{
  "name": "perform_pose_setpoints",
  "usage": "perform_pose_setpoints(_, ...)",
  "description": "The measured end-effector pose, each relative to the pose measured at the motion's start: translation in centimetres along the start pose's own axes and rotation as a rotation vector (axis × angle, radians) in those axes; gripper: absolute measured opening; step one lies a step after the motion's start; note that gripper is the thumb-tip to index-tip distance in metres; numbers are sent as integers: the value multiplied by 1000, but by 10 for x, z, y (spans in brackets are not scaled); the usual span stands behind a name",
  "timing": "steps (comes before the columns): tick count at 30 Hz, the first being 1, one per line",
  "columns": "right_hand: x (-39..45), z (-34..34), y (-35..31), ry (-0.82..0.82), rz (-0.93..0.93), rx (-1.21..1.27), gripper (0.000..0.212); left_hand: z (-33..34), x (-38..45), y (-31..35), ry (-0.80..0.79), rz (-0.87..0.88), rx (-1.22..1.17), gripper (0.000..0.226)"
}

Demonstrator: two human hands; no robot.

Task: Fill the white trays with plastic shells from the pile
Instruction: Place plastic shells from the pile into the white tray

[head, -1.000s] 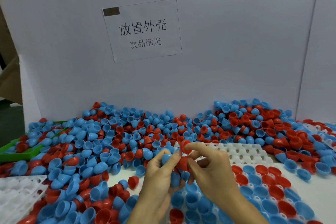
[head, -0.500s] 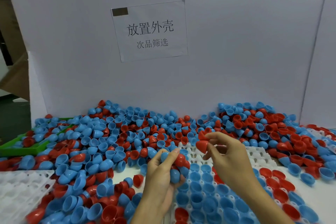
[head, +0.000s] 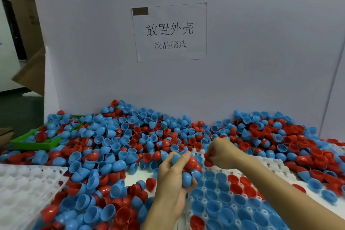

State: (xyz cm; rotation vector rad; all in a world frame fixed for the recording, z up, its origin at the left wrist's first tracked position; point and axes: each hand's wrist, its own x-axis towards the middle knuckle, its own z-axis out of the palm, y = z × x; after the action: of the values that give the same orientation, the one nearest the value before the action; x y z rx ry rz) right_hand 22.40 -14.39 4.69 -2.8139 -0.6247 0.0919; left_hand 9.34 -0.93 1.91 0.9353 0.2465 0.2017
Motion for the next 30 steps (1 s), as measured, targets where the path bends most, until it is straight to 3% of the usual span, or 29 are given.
perform_pose_setpoints(2, 5, 11, -2, -32, 38, -90, 23, -1, 0, 0, 10, -1, -3, 14)
perform_pose_setpoints(5, 9, 16, -3, -35, 63, -148, 12, -2, 1, 0, 11, -1, -2, 13)
perform_pose_setpoints(11, 7, 12, -3, -81, 43, -149, 16, -1, 2, 0, 6, -2, -11, 10)
perform_pose_setpoints(16, -14, 1, 2, 127, -14, -124, 32, -2, 0, 1, -14, 11, -12, 12)
perform_pose_setpoints(20, -54, -3, 10, 207, -143, 108, 18, -1, 0, 1, -30, 27, -1, 25)
perform_pose_setpoints(25, -111, 1, 18, 51, -230, 391, 9, 2, 0, -4, -46, 46, 49, 21)
perform_pose_setpoints(30, -129, 8, 25, -36, -237, 334, 24, 2, -1, -6, -80, 70, 95, 22)
